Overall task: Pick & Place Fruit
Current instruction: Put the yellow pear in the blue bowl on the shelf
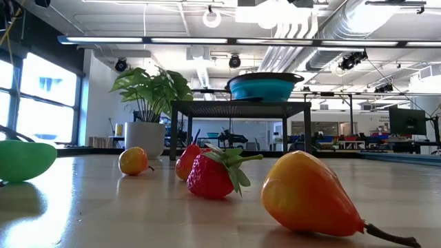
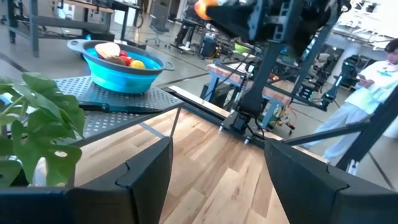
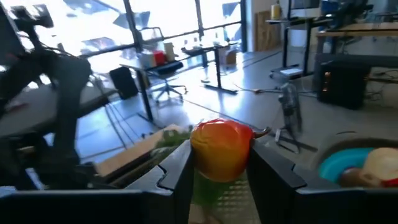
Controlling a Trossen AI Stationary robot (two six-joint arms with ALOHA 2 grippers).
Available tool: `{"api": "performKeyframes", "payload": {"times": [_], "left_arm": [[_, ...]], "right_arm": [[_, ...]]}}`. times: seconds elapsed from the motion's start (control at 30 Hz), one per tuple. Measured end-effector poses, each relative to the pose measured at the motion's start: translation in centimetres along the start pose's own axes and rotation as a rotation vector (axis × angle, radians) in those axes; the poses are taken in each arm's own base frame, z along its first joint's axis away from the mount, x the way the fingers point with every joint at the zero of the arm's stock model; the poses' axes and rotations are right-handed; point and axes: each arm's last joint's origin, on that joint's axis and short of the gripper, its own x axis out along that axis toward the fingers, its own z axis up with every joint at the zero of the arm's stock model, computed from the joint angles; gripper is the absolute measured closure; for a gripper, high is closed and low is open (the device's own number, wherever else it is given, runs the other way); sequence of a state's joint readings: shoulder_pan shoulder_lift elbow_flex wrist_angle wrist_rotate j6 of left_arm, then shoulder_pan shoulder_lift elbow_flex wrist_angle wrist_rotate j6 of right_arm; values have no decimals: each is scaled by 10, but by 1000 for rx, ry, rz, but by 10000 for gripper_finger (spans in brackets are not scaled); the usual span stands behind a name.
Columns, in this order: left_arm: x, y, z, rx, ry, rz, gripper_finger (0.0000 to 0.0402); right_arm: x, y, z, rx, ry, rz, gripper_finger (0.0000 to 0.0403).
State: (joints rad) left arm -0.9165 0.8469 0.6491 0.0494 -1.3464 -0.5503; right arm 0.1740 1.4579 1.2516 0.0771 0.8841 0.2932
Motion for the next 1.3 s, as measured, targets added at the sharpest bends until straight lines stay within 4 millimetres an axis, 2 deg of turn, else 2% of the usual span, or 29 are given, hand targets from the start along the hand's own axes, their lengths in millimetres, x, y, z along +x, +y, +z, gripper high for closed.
{"api": "performKeyframes", "payload": {"times": [0.23, 0.47, 0.7, 0.93, 1.07, 1.3], "left_arm": [[0, 1, 2, -9, -23, 34, 153], [0, 3, 3, -11, -46, 73, 153], [0, 3, 3, -11, -56, 88, 153], [0, 4, 3, -10, -63, 100, 153], [0, 4, 3, -10, -70, 112, 153], [0, 4, 3, -10, -71, 114, 153]], "right_arm": [[23, -26, 33, -56, 110, -25, 280], [49, -69, 44, 4, 288, -2, 282], [69, -112, 43, 51, 448, 22, 283], [75, -146, 38, 19, 580, -30, 283], [76, -160, 35, 7, 650, -53, 284], [85, -171, 23, -33, 724, -91, 283]]}}
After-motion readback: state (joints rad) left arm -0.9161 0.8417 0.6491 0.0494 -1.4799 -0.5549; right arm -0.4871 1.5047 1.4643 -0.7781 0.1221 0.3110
